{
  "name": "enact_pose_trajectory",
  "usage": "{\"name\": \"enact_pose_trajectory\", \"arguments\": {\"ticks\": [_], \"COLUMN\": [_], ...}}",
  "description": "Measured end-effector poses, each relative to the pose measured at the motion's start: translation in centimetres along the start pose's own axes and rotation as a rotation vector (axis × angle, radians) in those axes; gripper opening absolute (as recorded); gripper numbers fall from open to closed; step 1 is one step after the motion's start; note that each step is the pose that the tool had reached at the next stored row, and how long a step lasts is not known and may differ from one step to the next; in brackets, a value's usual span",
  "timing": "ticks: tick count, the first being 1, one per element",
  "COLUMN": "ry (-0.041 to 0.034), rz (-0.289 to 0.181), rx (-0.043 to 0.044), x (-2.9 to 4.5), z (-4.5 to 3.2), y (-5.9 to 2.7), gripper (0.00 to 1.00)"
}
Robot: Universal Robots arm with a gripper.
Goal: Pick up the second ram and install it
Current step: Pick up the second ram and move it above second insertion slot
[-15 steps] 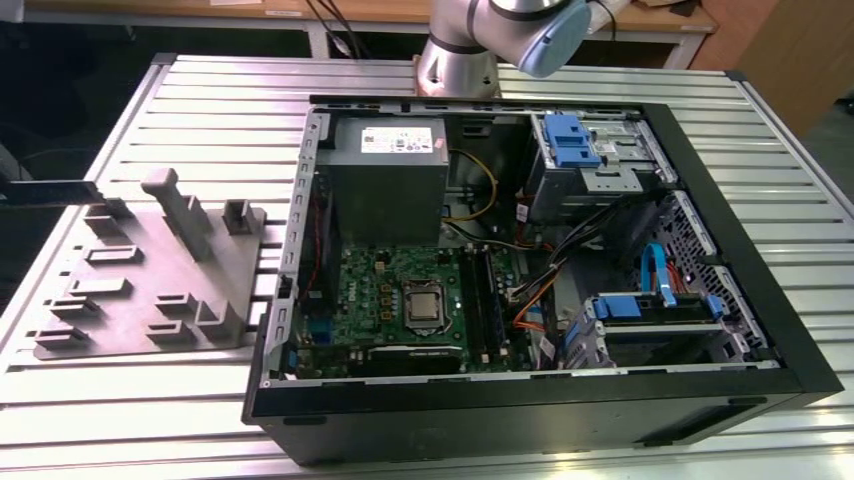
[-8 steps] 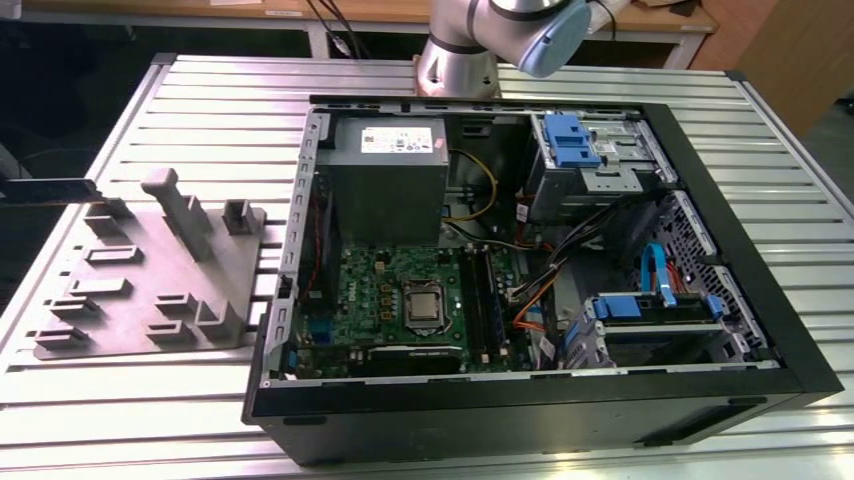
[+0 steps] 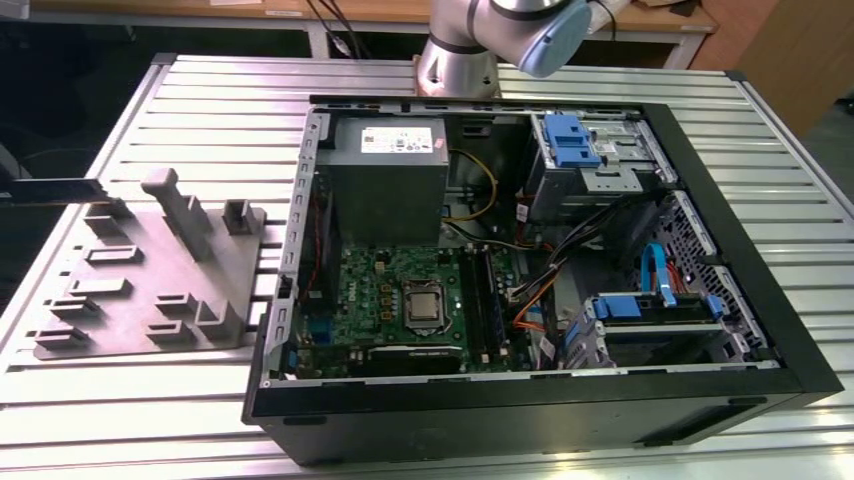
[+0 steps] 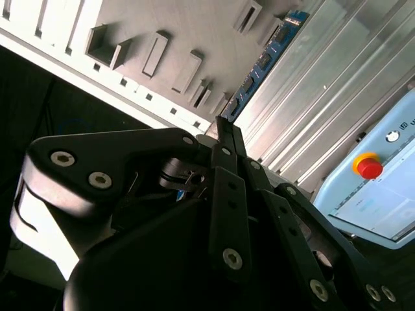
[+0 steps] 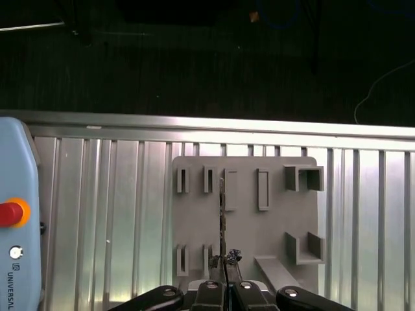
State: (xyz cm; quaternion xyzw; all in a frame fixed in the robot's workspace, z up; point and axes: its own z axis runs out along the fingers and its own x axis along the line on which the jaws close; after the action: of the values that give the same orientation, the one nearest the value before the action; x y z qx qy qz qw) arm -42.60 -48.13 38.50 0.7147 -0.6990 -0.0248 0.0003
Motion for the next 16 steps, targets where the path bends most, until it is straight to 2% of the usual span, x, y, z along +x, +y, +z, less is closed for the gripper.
{"name": "enact_pose_trajectory", "arguments": {"ticks": [7, 16], "ry": [-0.0001, -0.0001], "rz": [0.000, 0.000], "rx": [0.0001, 0.0001], "x": [0.03, 0.07], "z": [-0.03, -0.12], "y": [-1.17, -3.46], "gripper": [0.11, 0.11]}}
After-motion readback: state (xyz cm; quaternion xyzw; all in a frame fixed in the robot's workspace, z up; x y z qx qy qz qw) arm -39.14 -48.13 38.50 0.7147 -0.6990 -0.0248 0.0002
